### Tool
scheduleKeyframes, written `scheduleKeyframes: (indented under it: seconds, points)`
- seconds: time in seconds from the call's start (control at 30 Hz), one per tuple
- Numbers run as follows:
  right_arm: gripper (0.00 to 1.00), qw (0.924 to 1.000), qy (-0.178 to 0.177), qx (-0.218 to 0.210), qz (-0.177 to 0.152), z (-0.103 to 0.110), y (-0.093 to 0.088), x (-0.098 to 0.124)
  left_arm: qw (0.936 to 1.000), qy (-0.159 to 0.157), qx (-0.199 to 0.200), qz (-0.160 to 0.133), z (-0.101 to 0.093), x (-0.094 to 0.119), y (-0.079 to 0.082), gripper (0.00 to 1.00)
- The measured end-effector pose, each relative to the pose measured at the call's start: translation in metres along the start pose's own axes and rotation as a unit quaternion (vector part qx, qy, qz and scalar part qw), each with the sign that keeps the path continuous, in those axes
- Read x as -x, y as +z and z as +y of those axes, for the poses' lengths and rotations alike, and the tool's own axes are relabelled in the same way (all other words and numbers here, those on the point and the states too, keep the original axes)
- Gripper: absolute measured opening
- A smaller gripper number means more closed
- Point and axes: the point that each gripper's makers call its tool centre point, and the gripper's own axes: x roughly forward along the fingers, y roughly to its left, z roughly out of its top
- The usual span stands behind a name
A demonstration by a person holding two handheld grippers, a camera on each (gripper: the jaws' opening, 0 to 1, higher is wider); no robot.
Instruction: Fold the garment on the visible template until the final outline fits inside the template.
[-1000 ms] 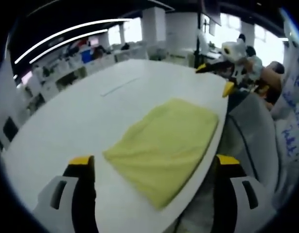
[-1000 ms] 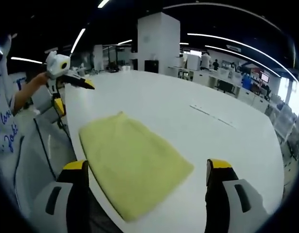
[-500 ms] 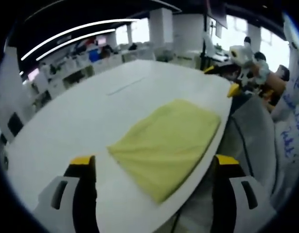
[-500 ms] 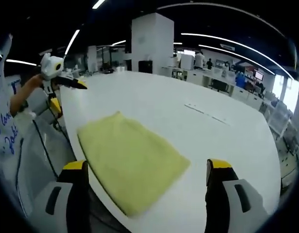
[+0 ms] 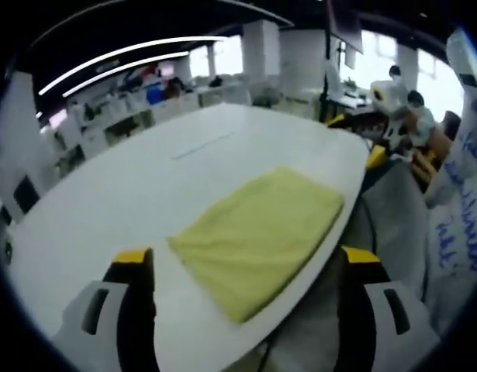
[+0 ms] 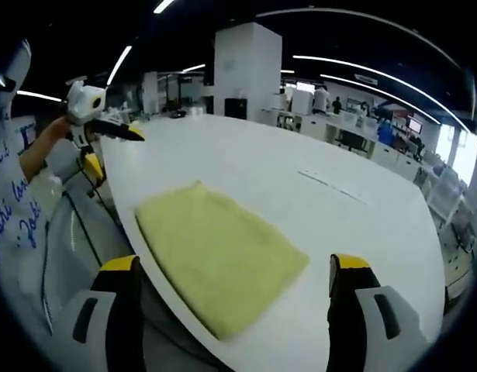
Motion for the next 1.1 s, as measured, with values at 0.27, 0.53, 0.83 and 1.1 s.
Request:
scheduleKeyframes:
  seconds: [0.27, 0.53, 0.83, 1.1]
  points:
    - [1.00, 0.9999, -0.008, -0.013, -0.002, 0.002, -0.005, 0.003, 0.9999, 0.006, 0.015, -0.004, -0.004, 0.006, -0.004, 0.93]
    - [1.00, 0.9998, -0.006, -0.019, 0.004, 0.006, -0.011, 0.004, 0.9996, 0.011, 0.023, -0.008, -0.002, 0.007, -0.005, 0.91]
    - [0.94, 0.9995, 0.004, -0.029, 0.011, 0.007, -0.022, 0.005, 0.9989, 0.002, 0.043, -0.016, 0.003, 0.004, -0.015, 0.82]
    - [0.85, 0.9982, 0.010, -0.053, 0.026, 0.006, -0.040, -0.001, 0.9973, -0.009, 0.072, -0.009, 0.006, -0.005, -0.033, 0.70]
